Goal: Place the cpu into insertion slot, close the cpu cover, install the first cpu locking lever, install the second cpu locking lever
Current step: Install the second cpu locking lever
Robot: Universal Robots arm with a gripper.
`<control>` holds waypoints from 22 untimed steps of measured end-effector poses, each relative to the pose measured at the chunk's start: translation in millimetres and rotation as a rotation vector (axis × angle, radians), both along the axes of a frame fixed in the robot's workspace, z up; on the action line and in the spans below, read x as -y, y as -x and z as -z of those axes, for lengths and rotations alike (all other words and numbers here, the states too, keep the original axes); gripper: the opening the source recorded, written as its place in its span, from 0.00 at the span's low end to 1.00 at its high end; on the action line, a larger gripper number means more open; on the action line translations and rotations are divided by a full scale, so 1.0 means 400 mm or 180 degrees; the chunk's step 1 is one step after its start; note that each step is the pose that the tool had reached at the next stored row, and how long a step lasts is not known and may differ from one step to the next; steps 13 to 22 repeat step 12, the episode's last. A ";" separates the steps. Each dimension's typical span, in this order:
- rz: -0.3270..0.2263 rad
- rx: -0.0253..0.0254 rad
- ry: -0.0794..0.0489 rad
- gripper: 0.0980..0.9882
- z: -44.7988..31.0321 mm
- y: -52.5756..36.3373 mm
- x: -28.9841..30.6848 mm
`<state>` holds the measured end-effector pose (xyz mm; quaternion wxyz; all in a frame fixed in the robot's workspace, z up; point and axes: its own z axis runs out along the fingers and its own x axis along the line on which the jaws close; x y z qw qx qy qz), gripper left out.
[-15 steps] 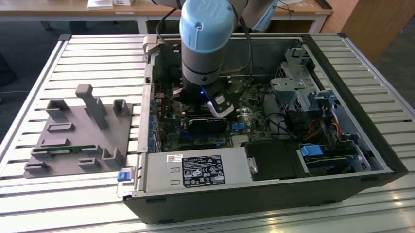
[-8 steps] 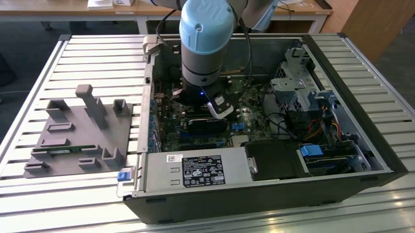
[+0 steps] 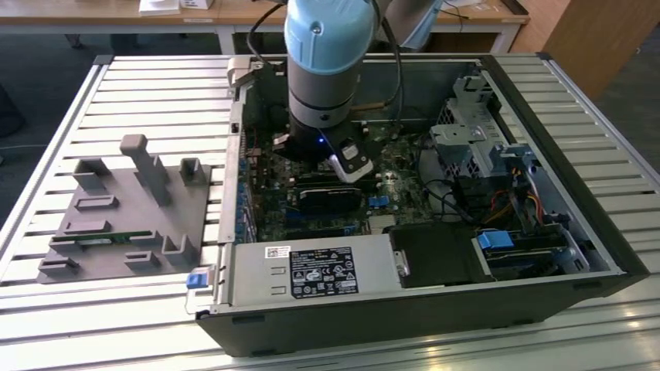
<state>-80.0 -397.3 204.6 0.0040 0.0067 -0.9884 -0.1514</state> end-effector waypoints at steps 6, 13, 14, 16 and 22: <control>0.0000 0.0000 0.0000 0.01 -0.041 0.000 -0.001; 0.0000 -0.0001 -0.0001 0.01 -0.067 0.000 -0.002; 0.0000 -0.0001 -0.0001 0.01 -0.067 0.000 -0.002; 0.0000 -0.0001 -0.0001 0.01 -0.067 0.000 -0.002; 0.0000 -0.0001 -0.0001 0.01 -0.067 0.000 -0.002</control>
